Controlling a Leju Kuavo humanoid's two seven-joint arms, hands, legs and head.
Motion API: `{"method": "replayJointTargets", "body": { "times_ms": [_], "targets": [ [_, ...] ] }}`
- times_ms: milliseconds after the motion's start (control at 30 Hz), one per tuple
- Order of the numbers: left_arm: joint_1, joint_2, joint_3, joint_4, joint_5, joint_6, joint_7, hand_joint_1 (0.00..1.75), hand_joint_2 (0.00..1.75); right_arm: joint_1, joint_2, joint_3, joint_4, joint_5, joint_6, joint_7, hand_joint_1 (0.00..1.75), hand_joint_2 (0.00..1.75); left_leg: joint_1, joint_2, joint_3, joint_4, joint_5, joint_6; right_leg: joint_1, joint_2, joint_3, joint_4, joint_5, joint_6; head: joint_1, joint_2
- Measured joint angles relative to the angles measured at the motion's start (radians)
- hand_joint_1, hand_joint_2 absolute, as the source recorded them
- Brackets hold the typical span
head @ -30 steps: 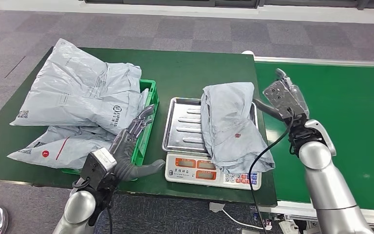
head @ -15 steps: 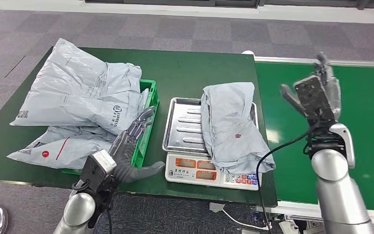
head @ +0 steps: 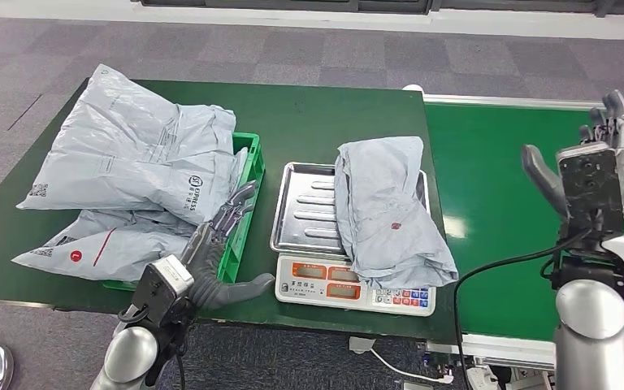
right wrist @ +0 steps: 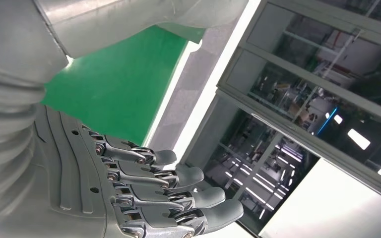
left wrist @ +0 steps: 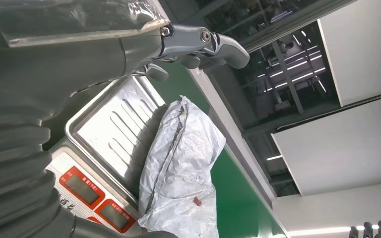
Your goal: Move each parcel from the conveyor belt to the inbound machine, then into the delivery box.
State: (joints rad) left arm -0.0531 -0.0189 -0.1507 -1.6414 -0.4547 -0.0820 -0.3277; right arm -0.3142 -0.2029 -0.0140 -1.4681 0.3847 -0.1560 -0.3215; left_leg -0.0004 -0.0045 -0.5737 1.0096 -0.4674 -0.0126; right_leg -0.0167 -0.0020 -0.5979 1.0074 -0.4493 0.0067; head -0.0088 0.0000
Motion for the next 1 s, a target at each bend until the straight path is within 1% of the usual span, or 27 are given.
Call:
{"method": "replayJointTargets", "body": {
  "times_ms": [167,300,433,600,667,700,800,900,1000],
  "targets": [
    [0.000,-0.002,0.000,-0.001,0.000,0.000,0.000,0.00,1.75,0.003,0.000,-0.003,-0.007,-0.002,-0.002,-0.002,0.00,1.75,0.000,0.000,0.000,0.000,0.000,0.000,0.000,0.000,0.000,0.000,0.000,0.000,0.000,0.000],
    [0.003,-0.004,0.000,-0.002,0.000,0.000,0.000,0.00,1.75,0.036,0.000,-0.024,-0.029,-0.012,-0.013,-0.012,0.00,1.75,0.000,-0.001,0.000,0.000,0.000,0.000,0.000,-0.001,0.000,0.000,0.000,0.000,0.000,0.000],
    [0.010,-0.004,0.001,-0.002,-0.026,0.007,0.000,0.00,1.75,0.107,0.005,-0.040,-0.063,0.025,-0.011,-0.006,0.00,1.75,0.000,-0.001,-0.001,0.000,-0.001,0.000,0.000,-0.001,0.000,0.000,-0.001,0.000,0.000,0.000],
    [-0.004,0.000,0.001,0.002,-0.141,0.019,0.008,0.00,1.75,0.236,0.025,-0.090,-0.119,0.027,-0.002,0.003,0.00,1.75,0.000,-0.001,-0.001,0.000,-0.001,0.001,0.000,-0.002,0.000,0.000,-0.001,0.001,0.000,0.000],
    [-0.034,0.007,-0.002,0.010,-0.184,0.025,0.007,0.00,1.75,0.289,0.041,-0.123,-0.134,0.010,0.007,0.031,0.00,1.75,0.000,-0.001,0.000,0.000,-0.001,0.001,0.000,-0.002,-0.001,0.000,-0.001,0.001,0.000,0.000],
    [-0.060,0.013,-0.006,0.022,-0.199,0.029,0.006,0.00,1.75,0.318,0.054,-0.145,-0.138,-0.001,0.011,0.039,0.00,1.75,0.000,-0.002,0.000,0.000,-0.001,0.001,0.000,-0.003,-0.001,-0.001,-0.001,0.001,0.000,0.000],
    [-0.166,0.029,-0.024,0.077,-0.222,0.040,0.005,0.00,1.75,0.396,0.104,-0.217,-0.142,-0.024,0.038,0.015,0.00,1.75,0.000,-0.004,-0.002,0.000,0.000,0.001,0.000,-0.006,0.000,0.000,-0.001,0.001,0.000,0.000],
    [-0.247,0.042,-0.044,0.122,-0.237,0.052,0.000,0.00,1.75,0.440,0.150,-0.277,-0.145,-0.039,0.076,0.003,0.00,1.75,0.000,-0.002,-0.001,0.000,0.000,0.000,0.000,-0.004,0.000,0.000,0.000,0.000,0.000,0.000],
    [-0.306,0.054,-0.068,0.165,-0.260,0.068,-0.009,0.00,1.75,0.472,0.186,-0.324,-0.157,-0.043,0.139,0.006,0.00,1.75,0.000,-0.002,-0.001,0.000,0.001,0.000,0.000,-0.003,-0.001,0.000,0.000,0.000,0.000,0.000]
  ]
}}
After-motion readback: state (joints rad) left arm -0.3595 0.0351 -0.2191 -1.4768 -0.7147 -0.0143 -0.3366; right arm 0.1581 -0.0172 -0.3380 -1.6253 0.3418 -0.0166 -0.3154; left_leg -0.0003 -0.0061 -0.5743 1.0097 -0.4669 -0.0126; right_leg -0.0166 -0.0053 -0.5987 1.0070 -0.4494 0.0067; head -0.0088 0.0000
